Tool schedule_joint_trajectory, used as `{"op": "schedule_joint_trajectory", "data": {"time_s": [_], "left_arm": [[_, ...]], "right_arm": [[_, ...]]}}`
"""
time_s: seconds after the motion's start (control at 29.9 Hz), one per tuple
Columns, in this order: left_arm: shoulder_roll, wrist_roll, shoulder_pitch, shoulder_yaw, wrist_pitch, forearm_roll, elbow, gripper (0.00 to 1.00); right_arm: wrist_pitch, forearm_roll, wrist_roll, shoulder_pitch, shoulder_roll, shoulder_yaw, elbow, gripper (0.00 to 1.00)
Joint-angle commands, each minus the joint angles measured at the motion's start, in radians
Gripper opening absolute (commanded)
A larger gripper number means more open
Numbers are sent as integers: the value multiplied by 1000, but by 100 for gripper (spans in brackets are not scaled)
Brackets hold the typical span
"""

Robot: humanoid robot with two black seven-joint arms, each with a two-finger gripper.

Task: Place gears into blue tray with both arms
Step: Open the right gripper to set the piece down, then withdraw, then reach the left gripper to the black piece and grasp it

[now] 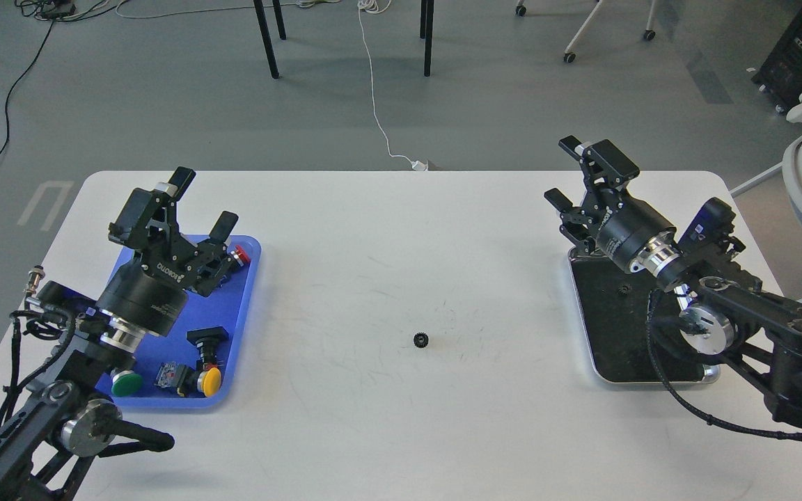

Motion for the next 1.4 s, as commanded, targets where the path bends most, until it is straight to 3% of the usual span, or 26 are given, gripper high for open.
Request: {"op": "schedule_joint_trajectory", "data": {"time_s": [0.0,0.2,0.47,0.57,0.9,1.07,1.37], "left_arm": [[-2,-1,-5,0,-18,96,-19,98],[1,-3,-96,101,-40,338,-36,98],[41,-7,-362,390,-35,777,-16,98],[44,-37,-478,511,-32,924,34,98],[-13,-37,-789,855,-1,1275,246,98],[-62,-37,-837,935,52,1275,349,97],[-94,-37,-840,1036,86,1275,426,91]], "right_arm": [[162,141,0,-50,-70,53,-6,98],[325,219,0,-109,-121,67,-22,98],[325,227,0,-200,-116,118,-35,98],[325,227,0,-220,-116,142,-38,98],[325,227,0,-244,-118,145,-40,98],[325,227,0,-244,-123,150,-38,98],[325,225,0,-252,-133,156,-38,98]]}}
